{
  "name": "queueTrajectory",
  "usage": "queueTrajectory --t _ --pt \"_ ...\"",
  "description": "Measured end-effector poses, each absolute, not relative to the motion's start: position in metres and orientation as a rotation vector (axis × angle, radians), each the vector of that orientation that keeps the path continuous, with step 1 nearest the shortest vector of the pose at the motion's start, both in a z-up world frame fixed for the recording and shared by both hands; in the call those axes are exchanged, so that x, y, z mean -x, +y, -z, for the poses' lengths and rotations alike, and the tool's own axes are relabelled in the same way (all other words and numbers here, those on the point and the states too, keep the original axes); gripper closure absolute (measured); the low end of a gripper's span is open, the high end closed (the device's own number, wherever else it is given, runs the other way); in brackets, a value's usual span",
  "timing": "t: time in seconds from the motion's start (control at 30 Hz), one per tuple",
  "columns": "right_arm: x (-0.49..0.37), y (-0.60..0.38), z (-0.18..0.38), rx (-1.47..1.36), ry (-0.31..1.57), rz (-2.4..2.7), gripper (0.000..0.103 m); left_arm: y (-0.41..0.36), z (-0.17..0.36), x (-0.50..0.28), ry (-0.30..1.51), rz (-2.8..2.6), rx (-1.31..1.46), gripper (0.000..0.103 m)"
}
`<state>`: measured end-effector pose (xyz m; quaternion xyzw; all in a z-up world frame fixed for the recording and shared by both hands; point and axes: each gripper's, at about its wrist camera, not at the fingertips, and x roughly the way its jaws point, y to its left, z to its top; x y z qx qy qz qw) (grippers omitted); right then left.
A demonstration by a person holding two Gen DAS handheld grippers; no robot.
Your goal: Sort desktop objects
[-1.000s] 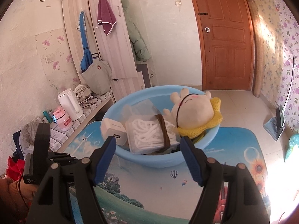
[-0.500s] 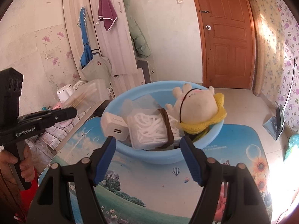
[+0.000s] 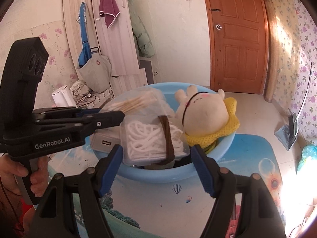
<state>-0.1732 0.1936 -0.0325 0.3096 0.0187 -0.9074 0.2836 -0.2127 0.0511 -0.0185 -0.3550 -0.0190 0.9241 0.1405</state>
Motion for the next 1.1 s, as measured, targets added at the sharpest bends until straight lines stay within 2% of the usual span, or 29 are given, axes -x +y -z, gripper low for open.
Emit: queueTrajectory --t 0.03,0.1,0.17,0.23,0.3,0.4,0.5,0.8,0.97,1.1 --pt "0.175 0.194 0.033 -0.825 0.049 2.437 0.032 0.052 0.021 0.216 -0.040 -2.679 1.029 0.070" --pt "0.178 0.198 0.035 -0.824 0.033 2.463 0.032 0.051 0.024 0.223 -0.028 -2.704 1.050 0.045" --pt "0.181 0.202 0.035 -0.821 0.026 2.490 0.031 0.046 0.027 0.227 -0.068 -2.713 1.073 0.031" --pt "0.183 0.203 0.034 -0.822 0.028 2.489 0.031 0.039 0.029 0.226 -0.121 -2.708 1.084 0.023" --pt "0.182 0.204 0.033 -0.821 0.033 2.490 0.031 0.035 0.031 0.222 -0.137 -2.718 1.100 0.011" --pt "0.179 0.205 0.031 -0.824 0.026 2.493 0.031 0.038 0.031 0.211 -0.076 -2.727 1.107 0.009" --pt "0.175 0.202 0.029 -0.862 0.040 2.469 0.021 0.043 0.027 0.200 -0.030 -2.733 1.125 0.003" --pt "0.157 0.209 0.025 -0.966 -0.014 2.451 0.021 0.018 0.021 0.167 -0.198 -2.783 1.259 0.000" --pt "0.143 0.210 0.006 -0.946 -0.055 2.487 0.019 0.005 0.007 0.141 -0.197 -2.850 1.245 0.000" --pt "0.129 0.202 -0.009 -0.925 0.022 2.530 0.016 -0.004 -0.010 0.119 -0.205 -2.922 1.178 0.000"
